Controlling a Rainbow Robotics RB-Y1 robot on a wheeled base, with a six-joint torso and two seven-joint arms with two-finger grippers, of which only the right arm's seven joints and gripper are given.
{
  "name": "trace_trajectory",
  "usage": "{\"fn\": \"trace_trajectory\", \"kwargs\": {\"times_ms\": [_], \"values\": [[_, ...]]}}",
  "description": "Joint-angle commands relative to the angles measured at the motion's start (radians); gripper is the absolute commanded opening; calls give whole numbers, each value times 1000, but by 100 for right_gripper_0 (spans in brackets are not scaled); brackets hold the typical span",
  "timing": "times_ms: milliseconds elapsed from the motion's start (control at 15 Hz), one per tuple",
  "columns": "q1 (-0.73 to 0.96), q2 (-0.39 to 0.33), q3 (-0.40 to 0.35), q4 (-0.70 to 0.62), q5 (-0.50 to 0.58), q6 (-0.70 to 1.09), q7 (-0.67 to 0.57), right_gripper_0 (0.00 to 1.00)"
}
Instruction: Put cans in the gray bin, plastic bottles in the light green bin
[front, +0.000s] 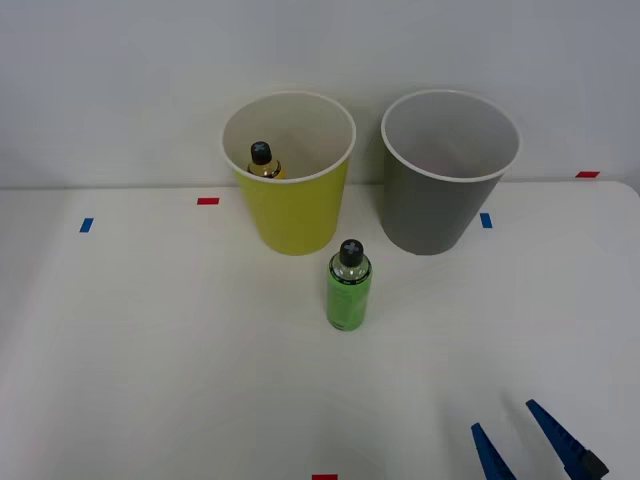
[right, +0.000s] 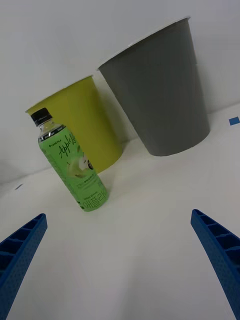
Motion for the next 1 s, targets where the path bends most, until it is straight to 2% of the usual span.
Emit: {"fn": "trace_trajectory", "kwargs": {"times_ms": [67, 333, 1000], "values": [[21, 2, 1, 0, -8, -10, 133, 100], [48, 26, 0, 1, -24, -24, 268, 100], [41, 31, -17, 1, -32, -16, 228, 100]]}}
